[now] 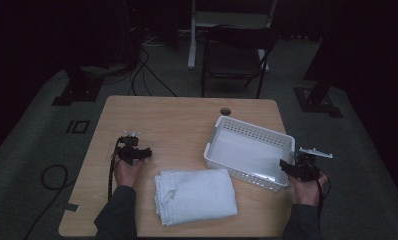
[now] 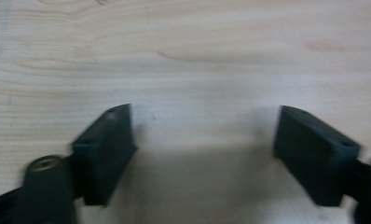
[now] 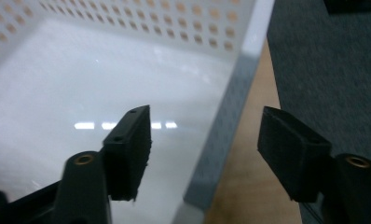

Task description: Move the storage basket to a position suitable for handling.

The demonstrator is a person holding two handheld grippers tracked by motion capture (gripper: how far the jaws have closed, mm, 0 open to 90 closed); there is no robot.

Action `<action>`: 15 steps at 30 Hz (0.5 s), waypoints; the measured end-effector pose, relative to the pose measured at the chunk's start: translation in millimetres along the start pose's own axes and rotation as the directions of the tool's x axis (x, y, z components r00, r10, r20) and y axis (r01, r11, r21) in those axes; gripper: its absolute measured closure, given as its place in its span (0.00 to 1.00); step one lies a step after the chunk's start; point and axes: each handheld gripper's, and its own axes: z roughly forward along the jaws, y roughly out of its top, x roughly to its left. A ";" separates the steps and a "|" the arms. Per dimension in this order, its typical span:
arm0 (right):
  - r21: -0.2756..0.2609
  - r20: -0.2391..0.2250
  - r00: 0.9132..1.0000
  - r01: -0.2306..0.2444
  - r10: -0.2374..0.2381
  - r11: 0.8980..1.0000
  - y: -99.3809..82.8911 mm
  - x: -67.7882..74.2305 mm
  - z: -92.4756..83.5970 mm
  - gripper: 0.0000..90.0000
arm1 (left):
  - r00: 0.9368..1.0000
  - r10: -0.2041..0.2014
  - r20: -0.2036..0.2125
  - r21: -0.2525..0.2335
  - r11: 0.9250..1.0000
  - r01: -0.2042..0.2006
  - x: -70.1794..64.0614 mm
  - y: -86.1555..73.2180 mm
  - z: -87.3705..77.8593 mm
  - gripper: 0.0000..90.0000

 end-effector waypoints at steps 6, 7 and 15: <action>0.051 -0.021 1.000 -0.008 0.009 0.999 -1.9 1.7 1.9 0.66 | 0.997 0.059 0.042 0.029 0.998 -0.060 -4.4 -0.9 -9.6 0.55; 0.062 -0.013 1.000 -0.007 0.008 0.998 -1.1 2.8 2.0 0.69 | 0.997 0.059 0.043 0.023 0.998 -0.060 -5.5 -0.8 -10.7 0.56; 0.033 -0.015 0.997 -0.076 0.076 0.997 1.7 0.5 6.1 0.78 | 0.973 0.057 0.223 -0.155 0.988 -0.022 -8.7 3.5 -40.5 0.57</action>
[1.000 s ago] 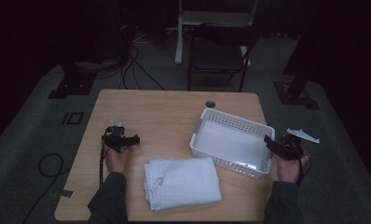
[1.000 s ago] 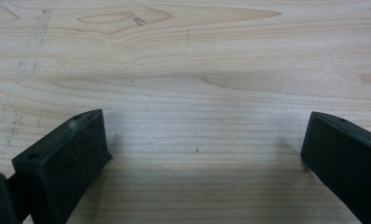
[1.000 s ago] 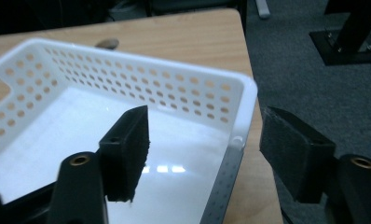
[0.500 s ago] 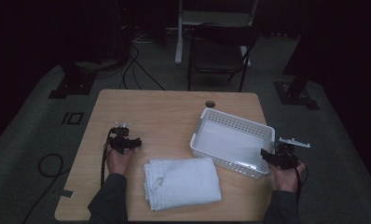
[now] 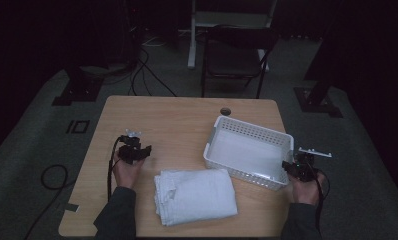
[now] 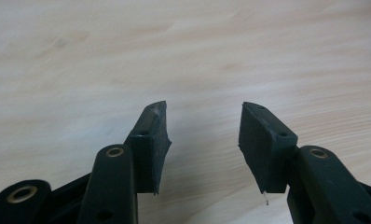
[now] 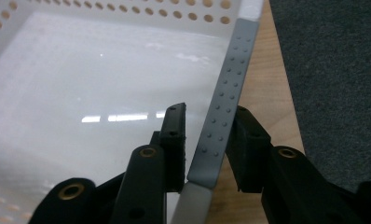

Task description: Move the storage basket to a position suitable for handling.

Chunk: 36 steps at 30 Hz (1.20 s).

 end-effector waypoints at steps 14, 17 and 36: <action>-0.019 -0.009 0.999 -0.032 0.031 0.999 4.2 3.4 5.2 0.79 | 0.991 0.021 0.130 -0.092 0.996 -0.009 -10.5 3.6 -11.5 0.56; -0.019 -0.008 0.999 -0.031 0.031 0.999 4.9 4.9 6.2 0.79 | 0.991 0.021 0.130 -0.092 0.996 -0.009 -10.5 3.6 -11.5 0.55; -0.004 -0.101 0.990 0.096 -0.096 0.995 21.7 54.0 32.7 0.55 | 0.976 0.065 0.209 -0.110 0.993 -0.043 -31.4 8.3 -18.7 0.53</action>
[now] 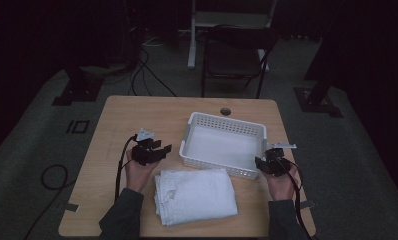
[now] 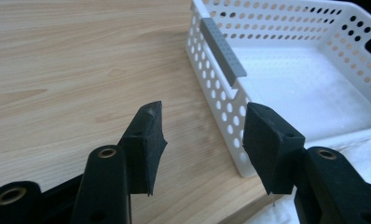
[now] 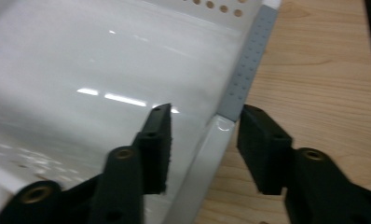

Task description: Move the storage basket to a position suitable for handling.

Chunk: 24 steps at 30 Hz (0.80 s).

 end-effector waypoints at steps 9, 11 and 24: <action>-0.006 0.051 0.977 0.206 -0.205 0.979 -2.2 45.0 3.9 0.71 | 0.999 0.027 0.029 0.021 0.999 -0.028 -23.7 -1.4 11.7 0.52; -0.008 0.052 0.976 0.212 -0.211 0.977 -0.2 47.1 6.6 0.71 | 0.999 0.029 0.028 0.017 0.999 -0.029 -23.7 -1.3 11.3 0.52; -0.043 -0.051 0.967 0.248 -0.250 0.968 15.1 74.6 32.5 0.71 | 0.998 0.016 -0.057 0.024 1.000 -0.015 -17.2 -3.3 10.5 0.55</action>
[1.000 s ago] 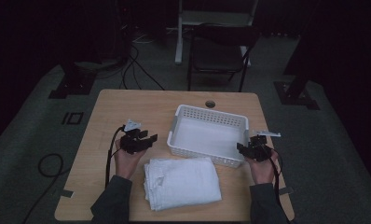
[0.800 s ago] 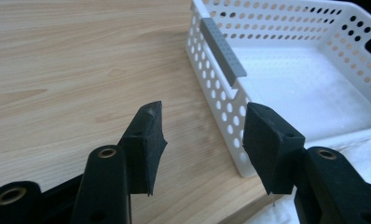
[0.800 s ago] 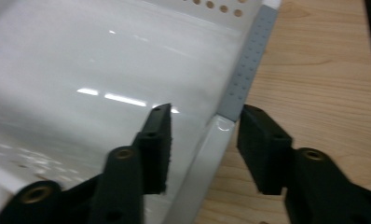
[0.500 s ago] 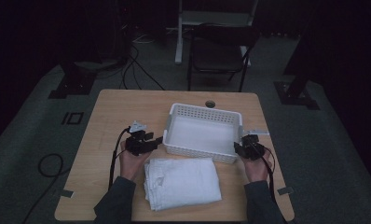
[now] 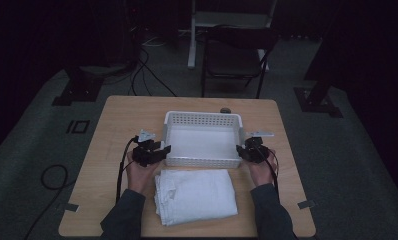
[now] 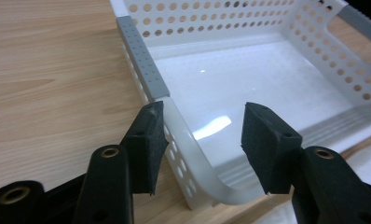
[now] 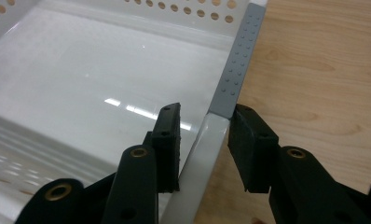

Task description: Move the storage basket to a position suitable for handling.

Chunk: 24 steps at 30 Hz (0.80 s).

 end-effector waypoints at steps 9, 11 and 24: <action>-0.004 -0.007 1.000 -0.029 0.029 1.000 4.1 -1.3 7.3 0.73 | 0.999 -0.005 -0.035 0.007 1.000 0.005 7.1 -2.1 2.0 0.71; -0.005 -0.011 0.999 -0.032 0.032 0.999 4.6 -1.3 8.4 0.73 | 0.999 0.005 -0.042 0.002 1.000 -0.005 8.0 -1.4 3.2 0.72; -0.002 -0.034 0.999 -0.041 0.041 0.999 14.5 1.0 19.8 0.73 | 0.993 0.042 -0.110 0.001 0.999 -0.042 10.0 1.6 4.4 0.72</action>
